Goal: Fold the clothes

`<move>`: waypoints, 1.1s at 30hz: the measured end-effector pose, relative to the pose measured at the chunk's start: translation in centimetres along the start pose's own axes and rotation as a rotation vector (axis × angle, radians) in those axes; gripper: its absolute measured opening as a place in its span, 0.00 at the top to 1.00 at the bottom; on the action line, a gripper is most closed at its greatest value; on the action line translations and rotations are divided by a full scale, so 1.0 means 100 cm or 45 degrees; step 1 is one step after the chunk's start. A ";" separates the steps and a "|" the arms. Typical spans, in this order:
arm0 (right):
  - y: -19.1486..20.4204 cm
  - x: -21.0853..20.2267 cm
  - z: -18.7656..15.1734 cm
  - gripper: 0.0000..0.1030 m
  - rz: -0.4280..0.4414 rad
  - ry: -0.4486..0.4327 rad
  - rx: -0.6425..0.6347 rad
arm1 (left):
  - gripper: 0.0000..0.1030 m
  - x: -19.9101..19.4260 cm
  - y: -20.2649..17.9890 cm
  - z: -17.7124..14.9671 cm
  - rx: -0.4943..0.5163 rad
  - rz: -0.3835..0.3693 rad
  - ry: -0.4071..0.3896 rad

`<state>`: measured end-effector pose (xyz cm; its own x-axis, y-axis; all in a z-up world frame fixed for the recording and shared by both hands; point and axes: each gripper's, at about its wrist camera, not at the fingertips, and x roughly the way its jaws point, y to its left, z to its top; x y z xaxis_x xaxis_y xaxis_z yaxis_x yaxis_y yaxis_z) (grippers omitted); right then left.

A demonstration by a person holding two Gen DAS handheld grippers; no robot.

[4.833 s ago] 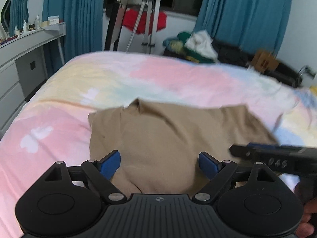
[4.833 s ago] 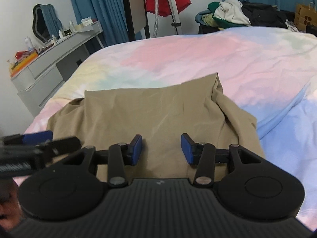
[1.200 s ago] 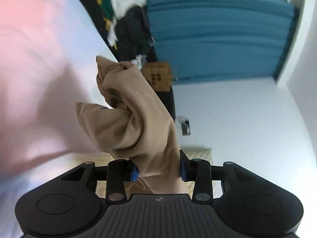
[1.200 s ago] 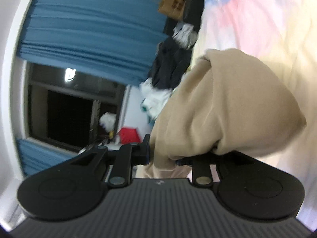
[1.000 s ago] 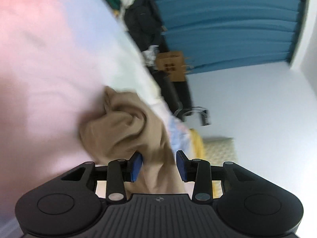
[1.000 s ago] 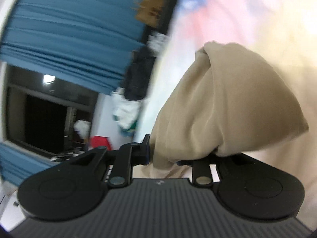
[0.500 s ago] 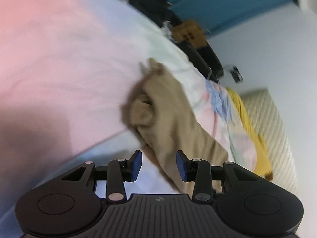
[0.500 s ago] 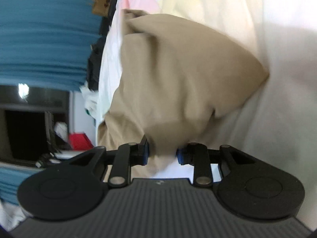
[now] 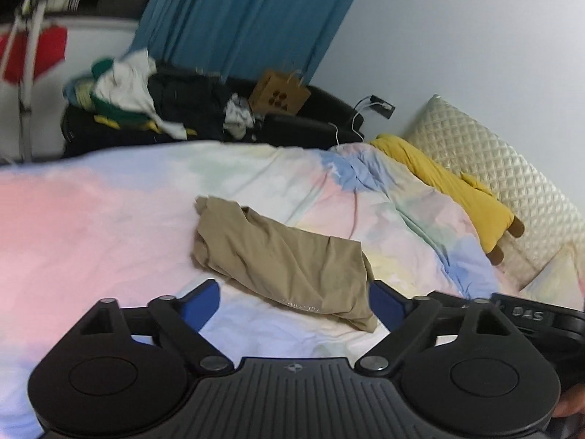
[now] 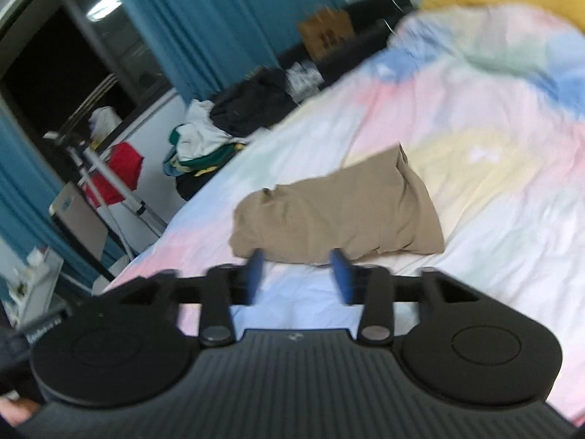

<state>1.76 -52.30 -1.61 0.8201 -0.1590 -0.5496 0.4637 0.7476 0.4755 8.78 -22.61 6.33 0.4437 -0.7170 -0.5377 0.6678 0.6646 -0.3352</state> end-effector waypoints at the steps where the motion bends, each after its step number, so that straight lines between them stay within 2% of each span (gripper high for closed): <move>1: 0.005 -0.014 -0.003 0.30 -0.001 -0.021 -0.038 | 0.02 -0.019 -0.006 -0.002 0.015 0.011 -0.020; 2: 0.011 -0.024 -0.007 0.20 -0.004 -0.052 -0.076 | 0.00 -0.037 -0.011 -0.004 0.025 0.015 -0.039; 7: 0.035 -0.063 -0.032 0.22 -0.011 -0.162 -0.226 | 0.00 -0.098 -0.030 -0.027 0.089 0.042 -0.128; 13: 0.044 -0.077 -0.067 0.22 -0.018 -0.209 -0.260 | 0.00 -0.132 -0.038 -0.060 0.133 0.089 -0.213; 22: 0.051 -0.070 -0.113 0.22 -0.071 -0.299 -0.352 | 0.00 -0.139 -0.036 -0.100 0.233 0.177 -0.280; 33: 0.059 -0.057 -0.133 0.22 -0.160 -0.342 -0.427 | 0.00 -0.125 -0.022 -0.119 0.271 0.234 -0.272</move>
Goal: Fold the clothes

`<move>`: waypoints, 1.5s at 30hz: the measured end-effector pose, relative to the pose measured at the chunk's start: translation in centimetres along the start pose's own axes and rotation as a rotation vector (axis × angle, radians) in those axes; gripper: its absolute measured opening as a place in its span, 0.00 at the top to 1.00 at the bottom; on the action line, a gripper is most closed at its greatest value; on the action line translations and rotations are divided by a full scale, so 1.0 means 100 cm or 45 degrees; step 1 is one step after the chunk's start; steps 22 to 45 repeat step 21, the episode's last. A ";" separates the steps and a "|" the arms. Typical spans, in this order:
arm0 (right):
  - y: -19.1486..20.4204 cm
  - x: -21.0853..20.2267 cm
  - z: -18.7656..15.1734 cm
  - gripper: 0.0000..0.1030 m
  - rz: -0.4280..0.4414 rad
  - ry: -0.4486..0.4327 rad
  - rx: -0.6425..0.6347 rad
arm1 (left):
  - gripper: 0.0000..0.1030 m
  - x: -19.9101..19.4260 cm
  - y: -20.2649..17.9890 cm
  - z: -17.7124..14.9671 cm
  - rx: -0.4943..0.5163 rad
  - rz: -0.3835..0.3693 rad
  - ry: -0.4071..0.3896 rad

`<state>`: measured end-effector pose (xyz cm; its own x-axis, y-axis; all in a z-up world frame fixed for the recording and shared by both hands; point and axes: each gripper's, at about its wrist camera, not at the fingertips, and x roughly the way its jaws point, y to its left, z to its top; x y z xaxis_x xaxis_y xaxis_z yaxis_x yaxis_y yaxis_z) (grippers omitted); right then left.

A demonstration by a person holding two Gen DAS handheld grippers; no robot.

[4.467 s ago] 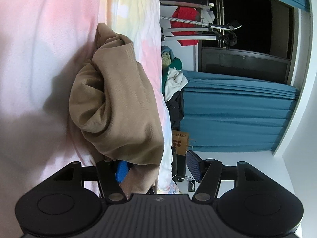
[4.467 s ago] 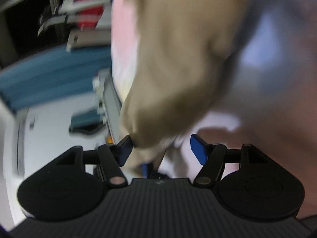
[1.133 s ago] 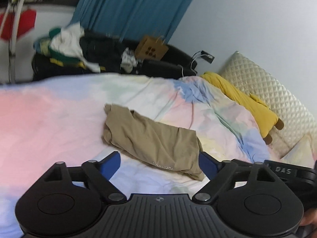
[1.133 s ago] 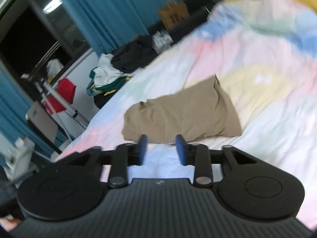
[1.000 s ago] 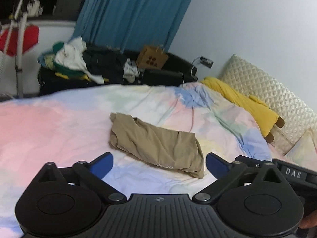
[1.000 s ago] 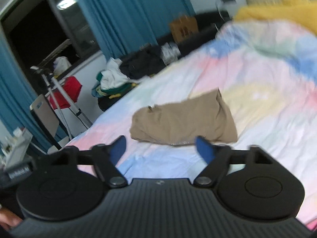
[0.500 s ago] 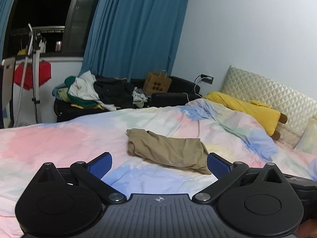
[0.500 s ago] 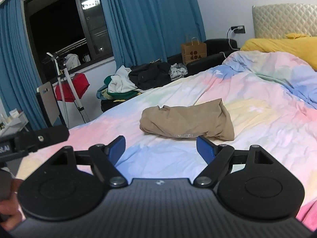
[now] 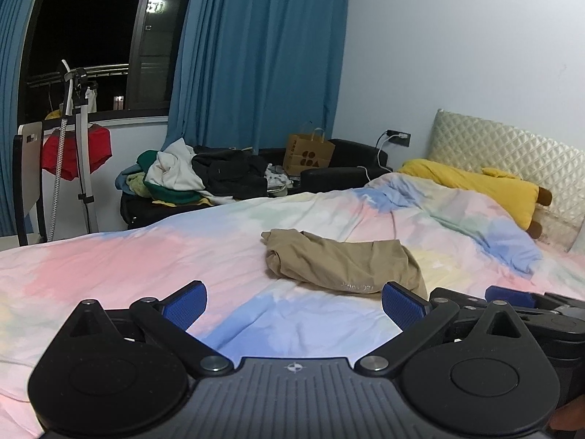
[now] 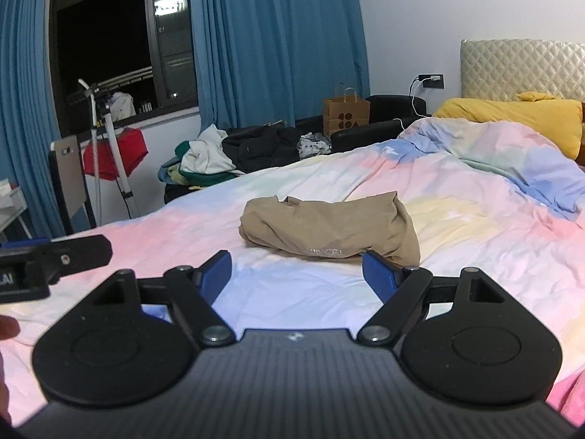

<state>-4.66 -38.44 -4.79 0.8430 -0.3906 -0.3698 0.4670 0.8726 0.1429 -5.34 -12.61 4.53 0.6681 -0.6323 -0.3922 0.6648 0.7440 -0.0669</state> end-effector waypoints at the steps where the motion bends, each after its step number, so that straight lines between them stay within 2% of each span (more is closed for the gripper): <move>1: 0.000 0.000 -0.001 0.22 -0.011 -0.003 -0.002 | 0.00 0.001 0.000 0.000 0.002 -0.001 -0.001; 5: 0.002 -0.004 -0.003 0.22 -0.060 -0.022 0.001 | 0.00 0.005 0.002 -0.003 0.012 0.006 0.003; 16: 0.004 -0.002 -0.006 0.22 -0.093 -0.009 -0.030 | 0.00 0.014 0.002 -0.009 0.028 0.012 0.033; 45: 0.005 -0.001 -0.006 0.22 -0.097 -0.002 -0.040 | 0.00 0.013 -0.002 -0.010 0.059 0.005 0.025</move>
